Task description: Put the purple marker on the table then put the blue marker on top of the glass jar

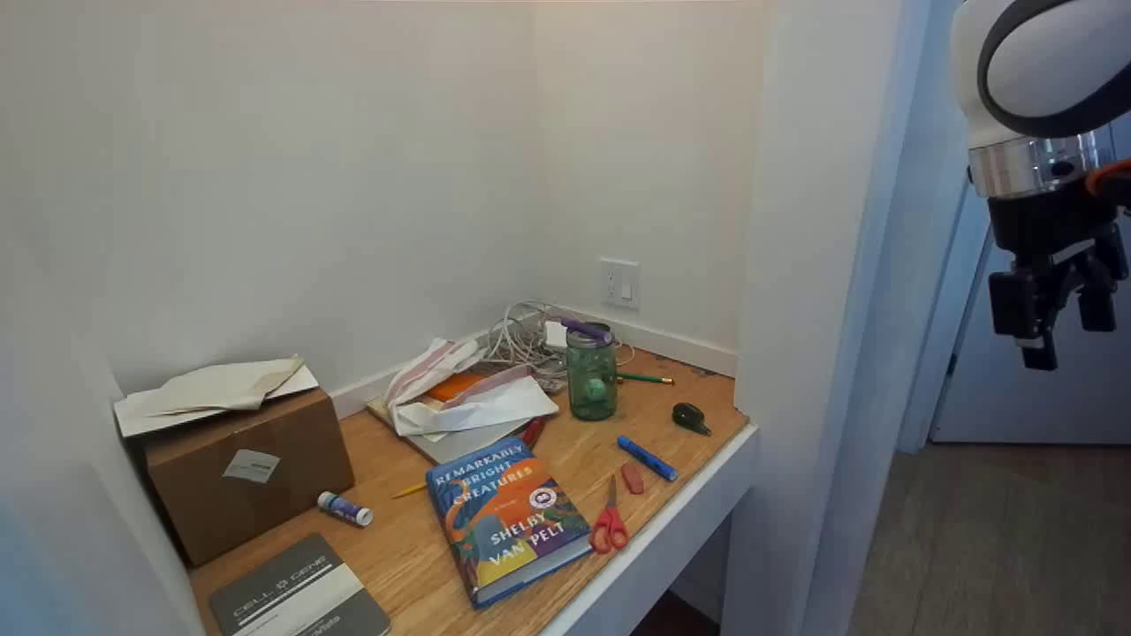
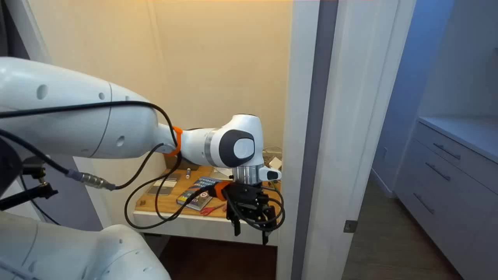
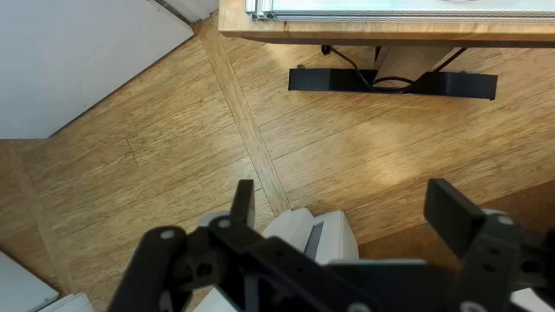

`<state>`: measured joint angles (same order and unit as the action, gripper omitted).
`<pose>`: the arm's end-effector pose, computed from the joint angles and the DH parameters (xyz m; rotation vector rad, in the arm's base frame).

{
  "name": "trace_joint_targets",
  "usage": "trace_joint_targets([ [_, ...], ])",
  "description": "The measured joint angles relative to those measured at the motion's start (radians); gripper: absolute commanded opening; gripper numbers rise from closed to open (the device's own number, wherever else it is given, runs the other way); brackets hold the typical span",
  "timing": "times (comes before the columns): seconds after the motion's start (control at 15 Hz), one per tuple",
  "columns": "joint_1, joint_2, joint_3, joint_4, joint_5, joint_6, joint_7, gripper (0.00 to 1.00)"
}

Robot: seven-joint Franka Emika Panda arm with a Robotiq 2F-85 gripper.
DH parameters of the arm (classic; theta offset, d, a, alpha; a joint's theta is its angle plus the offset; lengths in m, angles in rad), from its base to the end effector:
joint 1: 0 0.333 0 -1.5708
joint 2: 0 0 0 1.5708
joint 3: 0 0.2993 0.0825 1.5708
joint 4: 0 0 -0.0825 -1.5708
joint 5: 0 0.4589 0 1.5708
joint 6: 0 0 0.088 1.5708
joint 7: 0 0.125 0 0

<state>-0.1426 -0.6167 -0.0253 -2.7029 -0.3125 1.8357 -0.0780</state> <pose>0.3807 -0.0931 0.3312 2.8702 0.0533 -0.4048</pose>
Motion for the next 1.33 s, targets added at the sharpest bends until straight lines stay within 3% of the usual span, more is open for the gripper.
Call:
trace_joint_targets([
  [0.6, 0.02, 0.006, -0.001, 0.0, 0.008, 0.004, -0.004, 1.0],
  [1.0, 0.217, 0.129, 0.023, 0.032, 0.197, 0.026, -0.03, 1.0],
  [1.33, 0.329, 0.316, 0.082, 0.107, 0.287, 0.206, -0.096, 1.0],
])
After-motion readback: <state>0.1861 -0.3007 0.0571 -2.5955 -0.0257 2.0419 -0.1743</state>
